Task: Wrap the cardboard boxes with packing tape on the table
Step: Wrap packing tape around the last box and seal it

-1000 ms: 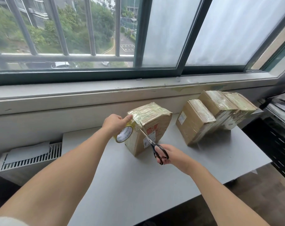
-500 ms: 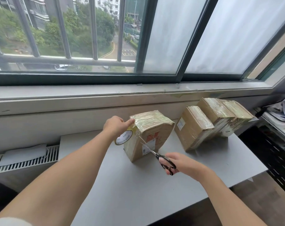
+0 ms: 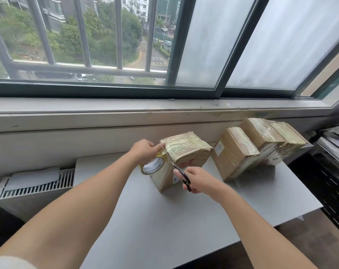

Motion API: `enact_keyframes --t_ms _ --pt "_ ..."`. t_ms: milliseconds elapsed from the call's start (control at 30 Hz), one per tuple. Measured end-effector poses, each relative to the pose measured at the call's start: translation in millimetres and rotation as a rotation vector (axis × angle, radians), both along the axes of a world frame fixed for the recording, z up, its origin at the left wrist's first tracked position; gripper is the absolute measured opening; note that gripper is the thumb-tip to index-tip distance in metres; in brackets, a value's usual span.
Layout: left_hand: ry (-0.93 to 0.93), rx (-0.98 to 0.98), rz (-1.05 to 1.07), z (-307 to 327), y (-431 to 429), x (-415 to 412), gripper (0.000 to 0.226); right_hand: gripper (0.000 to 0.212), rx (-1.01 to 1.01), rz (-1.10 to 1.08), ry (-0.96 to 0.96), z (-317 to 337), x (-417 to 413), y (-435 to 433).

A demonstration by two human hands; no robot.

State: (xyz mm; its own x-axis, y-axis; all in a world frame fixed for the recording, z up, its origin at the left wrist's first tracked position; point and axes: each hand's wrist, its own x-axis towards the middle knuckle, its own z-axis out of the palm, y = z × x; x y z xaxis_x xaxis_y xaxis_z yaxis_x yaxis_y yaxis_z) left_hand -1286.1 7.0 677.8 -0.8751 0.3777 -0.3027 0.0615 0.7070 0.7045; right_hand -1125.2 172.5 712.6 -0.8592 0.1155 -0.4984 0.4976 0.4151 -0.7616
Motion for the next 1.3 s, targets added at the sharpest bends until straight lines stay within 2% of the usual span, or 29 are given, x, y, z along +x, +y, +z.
enact_keyframes --t_ms 100,200,400,567,967,1133,1300 --pt "-0.039 0.110 0.020 2 0 1 0.056 0.045 -0.032 -0.056 -0.013 -2 -6 -1" --pt "-0.050 0.167 -0.002 2 -4 2 0.036 0.043 -0.074 -0.107 -0.023 -2 -11 -2" --pt "-0.080 0.177 -0.020 -7 -13 4 0.030 0.046 -0.135 -0.175 -0.044 0 -23 -13" --pt "-0.049 0.190 0.041 -6 -13 2 0.040 0.051 -0.111 -0.179 -0.018 -1 -27 -17" --pt "-0.044 0.185 0.054 -4 -19 -1 0.041 0.047 -0.067 -0.144 0.048 -7 -23 -22" --pt "-0.075 0.212 0.036 -7 -24 5 0.041 0.054 -0.109 -0.154 0.040 -11 -30 -29" --pt "-0.080 0.196 0.019 -7 -38 11 0.038 0.051 -0.010 -0.149 0.123 -20 -35 -31"
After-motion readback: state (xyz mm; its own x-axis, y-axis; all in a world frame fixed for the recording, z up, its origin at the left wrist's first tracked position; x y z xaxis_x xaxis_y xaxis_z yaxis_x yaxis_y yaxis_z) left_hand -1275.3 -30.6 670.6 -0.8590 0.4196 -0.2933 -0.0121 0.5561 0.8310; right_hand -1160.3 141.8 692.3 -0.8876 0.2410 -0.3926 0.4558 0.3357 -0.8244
